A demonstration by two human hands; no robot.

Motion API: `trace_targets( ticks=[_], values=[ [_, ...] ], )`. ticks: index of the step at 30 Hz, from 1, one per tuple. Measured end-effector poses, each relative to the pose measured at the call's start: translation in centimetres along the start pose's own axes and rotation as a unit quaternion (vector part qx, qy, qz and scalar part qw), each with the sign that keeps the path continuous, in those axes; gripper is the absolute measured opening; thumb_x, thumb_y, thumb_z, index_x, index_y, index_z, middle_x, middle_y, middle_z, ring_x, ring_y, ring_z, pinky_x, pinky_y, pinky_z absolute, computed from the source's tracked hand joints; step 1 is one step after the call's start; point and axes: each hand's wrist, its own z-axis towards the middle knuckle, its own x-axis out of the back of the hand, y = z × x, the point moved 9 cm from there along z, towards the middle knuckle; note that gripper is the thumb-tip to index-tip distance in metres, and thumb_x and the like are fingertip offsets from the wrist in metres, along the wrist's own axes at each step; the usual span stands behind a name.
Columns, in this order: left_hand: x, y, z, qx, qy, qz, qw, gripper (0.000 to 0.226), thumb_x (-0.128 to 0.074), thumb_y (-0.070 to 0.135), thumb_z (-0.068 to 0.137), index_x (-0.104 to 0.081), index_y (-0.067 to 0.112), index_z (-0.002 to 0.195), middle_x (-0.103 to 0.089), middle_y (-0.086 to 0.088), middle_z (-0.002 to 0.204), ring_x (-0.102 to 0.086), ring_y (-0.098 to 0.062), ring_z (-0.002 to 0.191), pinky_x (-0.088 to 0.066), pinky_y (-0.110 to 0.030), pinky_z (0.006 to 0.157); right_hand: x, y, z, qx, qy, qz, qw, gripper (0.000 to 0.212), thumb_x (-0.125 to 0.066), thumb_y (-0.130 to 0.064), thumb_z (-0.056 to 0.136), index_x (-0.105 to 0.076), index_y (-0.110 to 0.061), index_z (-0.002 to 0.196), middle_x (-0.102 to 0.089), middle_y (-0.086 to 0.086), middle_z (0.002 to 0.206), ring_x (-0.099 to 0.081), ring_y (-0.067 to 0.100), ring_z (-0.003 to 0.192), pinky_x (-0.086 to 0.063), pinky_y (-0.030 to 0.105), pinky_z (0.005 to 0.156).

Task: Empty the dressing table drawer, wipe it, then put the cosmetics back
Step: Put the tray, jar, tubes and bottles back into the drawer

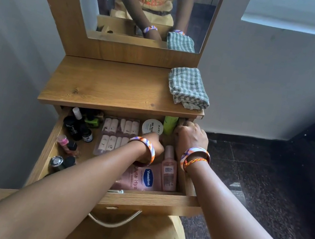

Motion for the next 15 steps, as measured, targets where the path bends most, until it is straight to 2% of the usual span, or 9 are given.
trace_targets(
  ticks=[3,6,10,14,15],
  values=[
    [-0.7,0.1,-0.7,0.001,-0.024,0.031,0.999,0.041,-0.052,0.028,0.070,-0.066,0.006,0.102,-0.069,-0.017,0.102,-0.066,-0.034,0.096,-0.054,-0.041,0.090,-0.1,-0.2,-0.1,0.003,-0.009,-0.003,1.000,0.027,-0.053,-0.006,0.086,-0.067,-0.013,0.109,-0.061,0.009,0.112,-0.053,0.029,0.111,-0.043,0.034,0.088],
    [-0.9,0.5,-1.2,-0.015,-0.026,0.056,0.998,0.031,-0.054,0.022,0.082,-0.066,0.003,0.103,-0.068,-0.017,0.102,-0.066,-0.033,0.097,-0.053,-0.039,0.085,0.2,-0.3,-0.3,0.005,-0.013,-0.011,1.000,0.027,-0.054,-0.008,0.085,-0.067,-0.013,0.108,-0.061,0.010,0.110,-0.055,0.030,0.109,-0.044,0.033,0.085],
    [-0.4,0.5,-2.5,-0.033,-0.031,0.052,0.998,0.027,-0.055,0.020,0.083,-0.066,0.004,0.101,-0.069,-0.018,0.100,-0.066,-0.033,0.094,-0.054,-0.039,0.084,0.8,-0.4,-1.2,0.009,-0.016,-0.014,1.000,0.027,-0.057,-0.011,0.080,-0.068,-0.012,0.104,-0.063,0.009,0.108,-0.059,0.031,0.104,-0.046,0.032,0.079],
    [1.3,1.0,-4.6,-0.051,-0.030,0.083,0.995,0.026,-0.050,0.013,0.088,-0.066,0.000,0.103,-0.065,-0.014,0.092,-0.058,-0.025,0.081,-0.049,-0.027,0.066,1.5,-1.0,-2.0,0.015,-0.027,-0.007,0.999,0.027,-0.053,-0.009,0.083,-0.069,-0.014,0.104,-0.065,0.009,0.107,-0.062,0.030,0.100,-0.049,0.032,0.076],
    [1.7,1.1,-5.1,-0.057,-0.033,0.086,0.994,0.027,-0.050,0.013,0.088,-0.066,0.000,0.105,-0.065,-0.014,0.093,-0.059,-0.026,0.082,-0.050,-0.027,0.067,1.6,-1.4,-2.2,0.022,-0.041,-0.006,0.999,0.027,-0.053,-0.010,0.085,-0.069,-0.015,0.105,-0.065,0.009,0.108,-0.063,0.031,0.099,-0.050,0.033,0.076]
  ],
)
